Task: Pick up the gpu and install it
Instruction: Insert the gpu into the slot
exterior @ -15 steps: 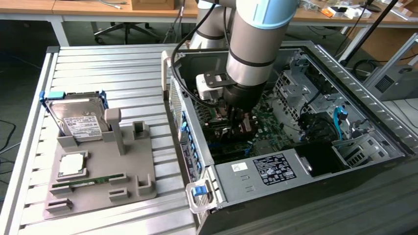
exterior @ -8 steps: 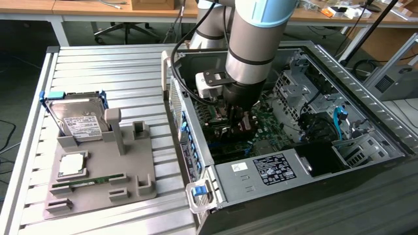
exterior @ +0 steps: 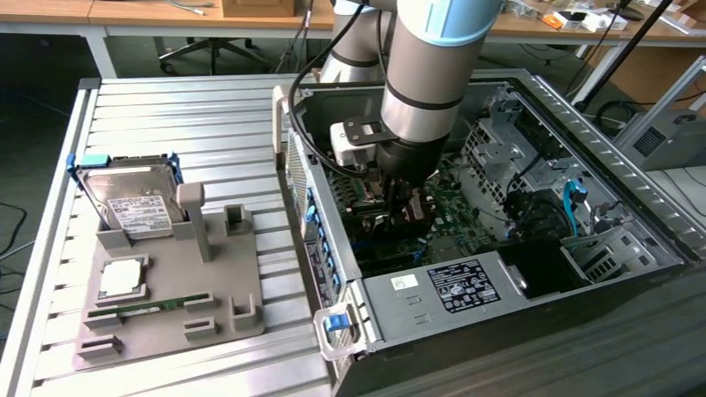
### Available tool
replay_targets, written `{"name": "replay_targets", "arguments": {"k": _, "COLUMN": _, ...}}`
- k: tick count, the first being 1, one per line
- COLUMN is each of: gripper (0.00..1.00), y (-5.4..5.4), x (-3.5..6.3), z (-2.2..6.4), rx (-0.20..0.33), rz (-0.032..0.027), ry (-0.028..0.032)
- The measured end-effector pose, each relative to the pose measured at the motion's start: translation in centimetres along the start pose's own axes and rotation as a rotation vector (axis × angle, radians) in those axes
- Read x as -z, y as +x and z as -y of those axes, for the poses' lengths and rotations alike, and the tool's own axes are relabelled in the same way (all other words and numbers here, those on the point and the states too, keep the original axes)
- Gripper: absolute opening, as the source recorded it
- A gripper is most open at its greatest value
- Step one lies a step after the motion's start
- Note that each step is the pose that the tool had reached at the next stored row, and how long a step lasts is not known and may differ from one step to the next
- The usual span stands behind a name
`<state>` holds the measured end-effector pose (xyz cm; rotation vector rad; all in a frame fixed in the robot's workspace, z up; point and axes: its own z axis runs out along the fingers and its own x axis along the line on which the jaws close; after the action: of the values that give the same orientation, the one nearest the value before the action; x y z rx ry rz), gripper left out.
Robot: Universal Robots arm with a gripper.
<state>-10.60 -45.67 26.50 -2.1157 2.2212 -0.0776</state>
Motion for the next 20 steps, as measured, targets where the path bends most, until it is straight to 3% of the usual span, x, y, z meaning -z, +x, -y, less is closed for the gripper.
{"name": "replay_targets", "arguments": {"k": 20, "gripper": 0.27, "y": 0.0, "x": 0.11, "z": -0.1, "rx": 0.003, "rz": -0.0002, "ry": 0.0023}}
